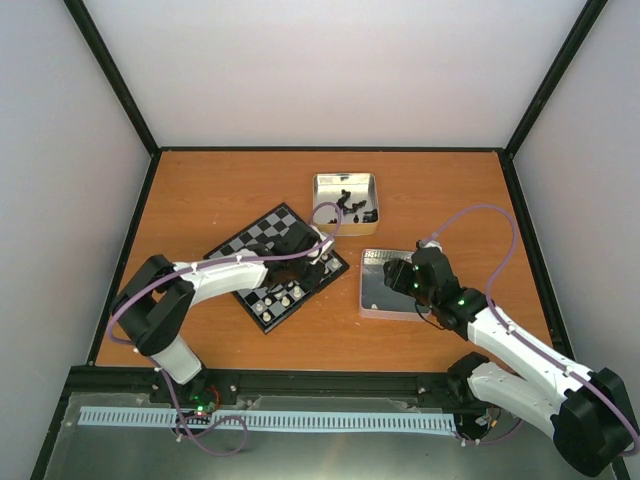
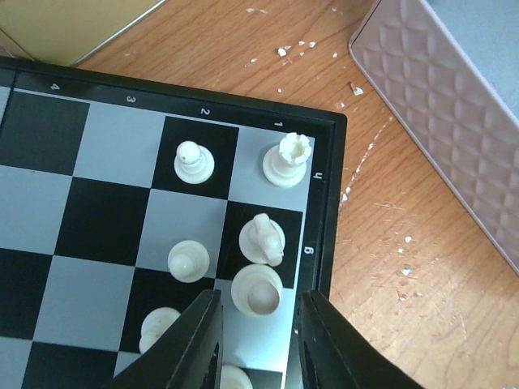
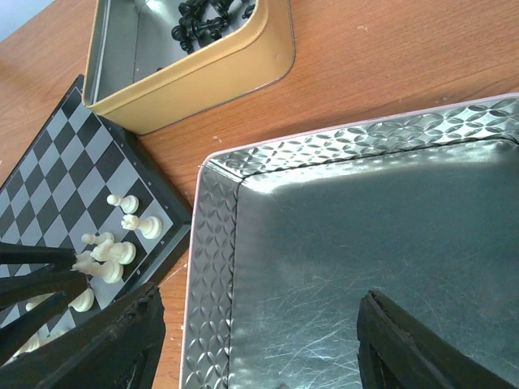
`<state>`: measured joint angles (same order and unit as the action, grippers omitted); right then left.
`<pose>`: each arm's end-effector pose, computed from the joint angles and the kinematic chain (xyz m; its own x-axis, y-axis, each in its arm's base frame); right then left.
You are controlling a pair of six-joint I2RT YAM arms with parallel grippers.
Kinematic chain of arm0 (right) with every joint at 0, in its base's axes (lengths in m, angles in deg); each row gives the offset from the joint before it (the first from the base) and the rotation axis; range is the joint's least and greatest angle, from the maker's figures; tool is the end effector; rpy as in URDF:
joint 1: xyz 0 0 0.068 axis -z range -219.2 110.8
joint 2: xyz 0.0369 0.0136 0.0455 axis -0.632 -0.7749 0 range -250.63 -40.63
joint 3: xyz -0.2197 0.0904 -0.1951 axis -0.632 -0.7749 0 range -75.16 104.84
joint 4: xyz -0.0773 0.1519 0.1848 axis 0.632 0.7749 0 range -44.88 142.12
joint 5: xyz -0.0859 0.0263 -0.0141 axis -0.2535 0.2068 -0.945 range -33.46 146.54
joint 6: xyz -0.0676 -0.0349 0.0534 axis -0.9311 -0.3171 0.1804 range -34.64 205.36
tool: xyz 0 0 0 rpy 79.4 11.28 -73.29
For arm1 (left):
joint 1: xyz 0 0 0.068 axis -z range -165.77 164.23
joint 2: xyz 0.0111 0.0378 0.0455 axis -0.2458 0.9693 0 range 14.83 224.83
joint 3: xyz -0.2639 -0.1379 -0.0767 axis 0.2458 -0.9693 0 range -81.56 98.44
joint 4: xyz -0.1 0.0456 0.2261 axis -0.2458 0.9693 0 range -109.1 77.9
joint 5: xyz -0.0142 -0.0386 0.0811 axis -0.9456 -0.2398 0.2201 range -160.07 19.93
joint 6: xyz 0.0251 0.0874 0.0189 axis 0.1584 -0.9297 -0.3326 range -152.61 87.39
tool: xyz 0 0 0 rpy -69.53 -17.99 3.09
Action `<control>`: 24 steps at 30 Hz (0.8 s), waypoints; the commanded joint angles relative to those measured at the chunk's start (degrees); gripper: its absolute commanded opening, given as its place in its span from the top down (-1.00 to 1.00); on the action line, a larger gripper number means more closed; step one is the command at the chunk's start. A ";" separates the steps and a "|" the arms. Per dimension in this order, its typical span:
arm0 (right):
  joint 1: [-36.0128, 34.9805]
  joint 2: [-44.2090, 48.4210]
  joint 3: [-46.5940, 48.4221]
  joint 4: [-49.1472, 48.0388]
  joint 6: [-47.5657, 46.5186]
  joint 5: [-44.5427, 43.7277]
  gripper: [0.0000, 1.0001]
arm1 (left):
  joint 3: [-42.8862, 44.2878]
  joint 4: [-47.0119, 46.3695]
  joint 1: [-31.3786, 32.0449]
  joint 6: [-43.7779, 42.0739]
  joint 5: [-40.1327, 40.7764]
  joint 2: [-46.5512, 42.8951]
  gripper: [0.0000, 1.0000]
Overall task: Set up the chess pieces on the board
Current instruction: Adjust the chess piece on the chessboard.
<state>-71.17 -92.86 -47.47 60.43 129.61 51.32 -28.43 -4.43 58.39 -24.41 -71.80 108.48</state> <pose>0.1696 0.0969 0.2068 -0.7161 0.3722 -0.5905 0.0440 0.8684 0.4939 0.2465 -0.2430 0.1767 -0.6841 0.4656 -0.5614 0.6175 0.7794 -0.1060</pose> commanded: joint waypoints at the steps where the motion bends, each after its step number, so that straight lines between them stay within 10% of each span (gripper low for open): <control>1: 0.15 1.31 0.64 1.61 -0.23 -1.72 -0.31 | 1.98 2.56 0.60 0.20 -0.26 -3.78 0.48; 24: 2.52 -9.37 10.81 12.08 -3.84 -0.81 -0.26 | 5.62 5.56 0.56 -0.16 -2.40 -0.81 0.58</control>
<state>-69.11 -101.89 -37.27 71.75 126.53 50.10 -25.35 -0.19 58.39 -24.01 -73.27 105.64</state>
